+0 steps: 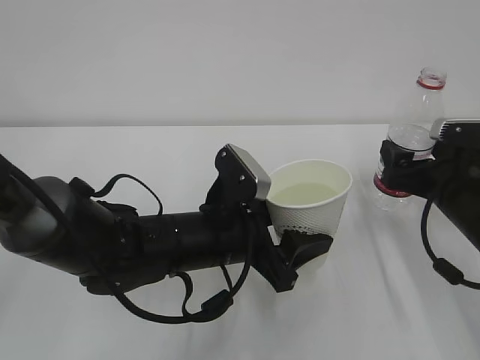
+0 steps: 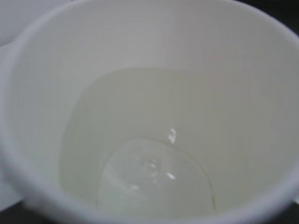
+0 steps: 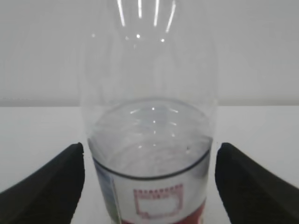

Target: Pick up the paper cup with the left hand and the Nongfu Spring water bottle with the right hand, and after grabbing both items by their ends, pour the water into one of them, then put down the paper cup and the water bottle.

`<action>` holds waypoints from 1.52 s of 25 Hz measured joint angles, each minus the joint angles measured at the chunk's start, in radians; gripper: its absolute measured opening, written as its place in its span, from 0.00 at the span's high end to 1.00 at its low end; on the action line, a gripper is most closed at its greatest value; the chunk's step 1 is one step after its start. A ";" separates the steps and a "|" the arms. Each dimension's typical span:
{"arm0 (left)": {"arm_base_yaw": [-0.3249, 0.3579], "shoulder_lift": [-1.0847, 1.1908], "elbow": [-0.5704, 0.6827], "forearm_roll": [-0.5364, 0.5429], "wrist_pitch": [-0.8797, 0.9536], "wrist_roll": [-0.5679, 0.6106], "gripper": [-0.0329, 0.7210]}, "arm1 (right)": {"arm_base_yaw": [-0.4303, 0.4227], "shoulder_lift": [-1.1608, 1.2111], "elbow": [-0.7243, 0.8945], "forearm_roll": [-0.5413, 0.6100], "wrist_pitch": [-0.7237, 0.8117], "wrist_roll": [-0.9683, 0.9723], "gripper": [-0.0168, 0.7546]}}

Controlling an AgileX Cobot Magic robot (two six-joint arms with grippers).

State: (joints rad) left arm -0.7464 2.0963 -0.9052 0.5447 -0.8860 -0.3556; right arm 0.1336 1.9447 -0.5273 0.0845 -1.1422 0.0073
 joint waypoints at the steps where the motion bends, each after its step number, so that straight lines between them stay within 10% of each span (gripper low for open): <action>1: 0.000 0.000 0.000 0.000 0.000 0.000 0.31 | 0.000 -0.009 0.017 -0.003 0.000 0.000 0.12; 38: 0.007 0.000 0.000 -0.179 -0.067 0.002 0.31 | 0.000 -0.529 0.429 -0.063 -0.002 0.076 0.22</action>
State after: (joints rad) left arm -0.7396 2.0963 -0.9052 0.3655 -0.9528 -0.3536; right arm 0.1336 1.4158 -0.0987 0.0214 -1.1444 0.0832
